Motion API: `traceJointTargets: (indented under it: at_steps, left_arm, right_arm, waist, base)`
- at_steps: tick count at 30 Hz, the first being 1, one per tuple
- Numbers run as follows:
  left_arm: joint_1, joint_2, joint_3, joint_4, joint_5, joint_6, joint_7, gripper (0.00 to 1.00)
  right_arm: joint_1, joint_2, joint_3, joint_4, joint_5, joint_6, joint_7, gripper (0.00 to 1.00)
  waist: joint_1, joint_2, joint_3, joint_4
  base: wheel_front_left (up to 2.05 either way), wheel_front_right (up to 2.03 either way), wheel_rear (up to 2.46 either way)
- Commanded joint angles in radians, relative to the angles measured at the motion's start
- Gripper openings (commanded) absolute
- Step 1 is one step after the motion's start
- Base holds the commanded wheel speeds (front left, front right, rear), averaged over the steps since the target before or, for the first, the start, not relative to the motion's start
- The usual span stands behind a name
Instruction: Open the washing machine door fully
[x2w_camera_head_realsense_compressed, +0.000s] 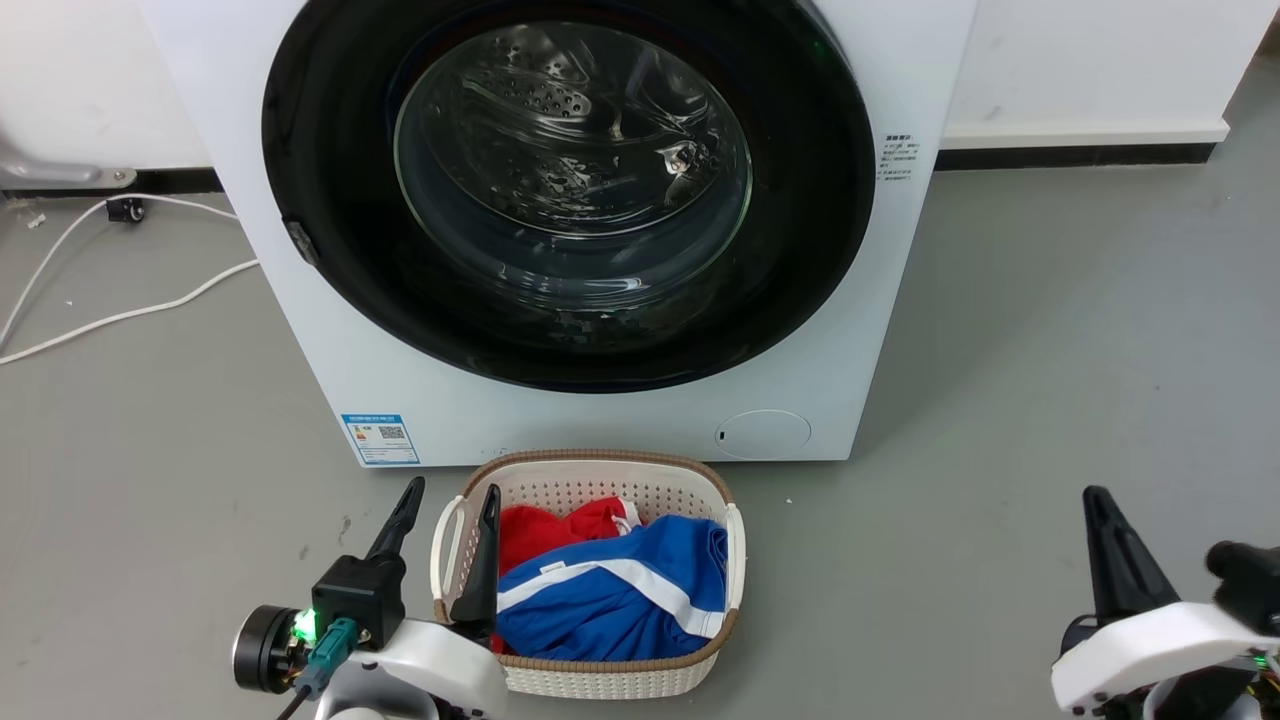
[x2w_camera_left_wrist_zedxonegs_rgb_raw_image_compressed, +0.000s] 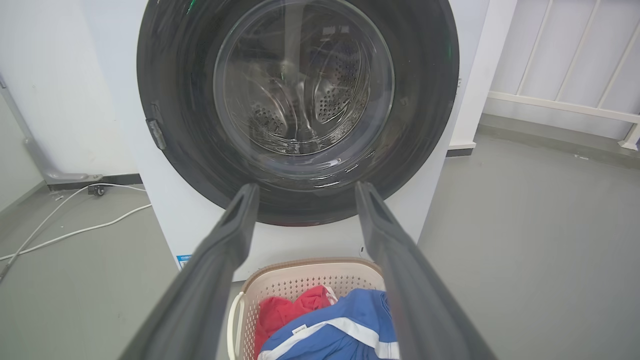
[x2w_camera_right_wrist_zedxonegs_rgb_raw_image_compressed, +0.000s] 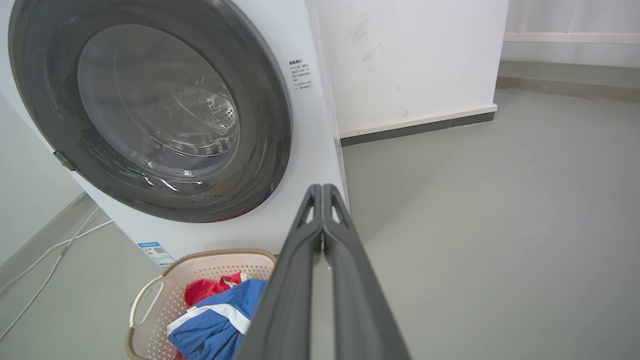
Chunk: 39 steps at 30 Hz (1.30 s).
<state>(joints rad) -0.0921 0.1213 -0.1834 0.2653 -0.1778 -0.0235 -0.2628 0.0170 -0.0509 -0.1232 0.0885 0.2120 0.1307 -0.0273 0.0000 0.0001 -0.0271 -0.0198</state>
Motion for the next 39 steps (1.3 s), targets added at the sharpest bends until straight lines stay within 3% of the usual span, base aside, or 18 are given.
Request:
traceJointTargets:
  at_steps: [1,8,12,17,25,32,39]
  left_arm:
    - [-0.011,-0.001,0.002,-0.006,0.000,0.005,-0.003,1.00]
    - [-0.028,-0.010,0.006,-0.035,-0.007,0.000,-0.003,1.00]
    - [-0.062,-0.012,0.006,-0.074,0.001,-0.001,-0.003,1.00]
    - [-0.104,-0.013,0.006,-0.116,0.006,-0.009,-0.003,1.00]
    - [-0.171,-0.015,0.012,-0.172,0.015,-0.025,-0.003,1.00]
    - [-0.214,-0.016,0.012,-0.199,0.027,-0.036,-0.003,1.00]
    - [-0.250,-0.018,0.011,-0.221,0.034,-0.046,-0.003,1.00]
  right_arm:
    - [-0.017,0.001,-0.010,0.006,0.049,0.000,-0.003,0.00]
    - [-0.067,0.001,-0.044,0.061,0.449,0.000,0.004,0.00]
    - [-0.160,0.001,-0.055,0.112,0.910,0.000,0.019,0.00]
    - [-0.281,0.001,-0.078,0.178,1.268,0.000,0.060,0.00]
    - [-0.515,-0.033,-0.121,0.314,1.541,0.000,0.192,0.00]
    - [-0.775,-0.159,-0.015,0.495,1.588,0.000,0.266,0.00]
    - [-1.043,-0.230,0.105,0.723,1.622,0.000,0.341,0.00]
  waist:
    - [0.0000,-0.0001,0.004,0.001]
    - [0.0000,-0.0001,0.050,0.003]
    - [0.0000,-0.0001,0.119,0.006]
    - [0.0000,-0.0001,0.201,0.006]
    - [0.0000,-0.0001,0.311,0.019]
    - [0.0000,-0.0001,0.392,0.030]
    - [0.0000,-0.0001,0.458,0.042]
  base:
    - [0.00,0.00,0.00]
    - [0.00,0.00,0.00]
    - [0.00,0.00,0.00]
    - [0.00,0.00,0.00]
    - [0.00,0.00,0.00]
    - [0.00,0.00,0.00]
    - [0.00,0.00,0.00]
